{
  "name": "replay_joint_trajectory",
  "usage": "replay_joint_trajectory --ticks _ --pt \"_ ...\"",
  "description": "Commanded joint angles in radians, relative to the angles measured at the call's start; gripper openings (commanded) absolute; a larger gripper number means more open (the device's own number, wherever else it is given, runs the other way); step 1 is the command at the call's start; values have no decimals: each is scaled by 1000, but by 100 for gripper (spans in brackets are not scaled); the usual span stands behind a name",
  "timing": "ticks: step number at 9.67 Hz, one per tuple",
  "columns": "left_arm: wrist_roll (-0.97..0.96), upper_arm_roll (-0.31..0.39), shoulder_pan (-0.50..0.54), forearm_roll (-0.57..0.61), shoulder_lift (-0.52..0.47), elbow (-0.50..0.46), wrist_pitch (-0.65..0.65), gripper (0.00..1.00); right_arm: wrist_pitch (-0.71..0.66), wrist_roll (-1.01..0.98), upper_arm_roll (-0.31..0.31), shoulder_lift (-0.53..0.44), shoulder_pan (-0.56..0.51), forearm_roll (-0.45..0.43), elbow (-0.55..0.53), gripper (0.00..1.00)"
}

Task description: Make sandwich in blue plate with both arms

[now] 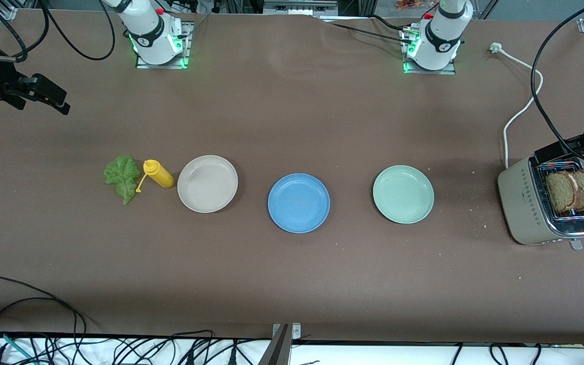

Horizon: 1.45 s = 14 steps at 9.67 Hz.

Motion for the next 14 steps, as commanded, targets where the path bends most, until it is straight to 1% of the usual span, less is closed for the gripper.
replay_joint_trajectory --ticks 1,14 --pt "24 -4 1 16 -9 4 -19 100 -12 7 1 -16 -1 14 -6 100" --pt "51 -1 13 16 -11 -2 -19 100 -13 7 1 -16 0 14 -7 100"
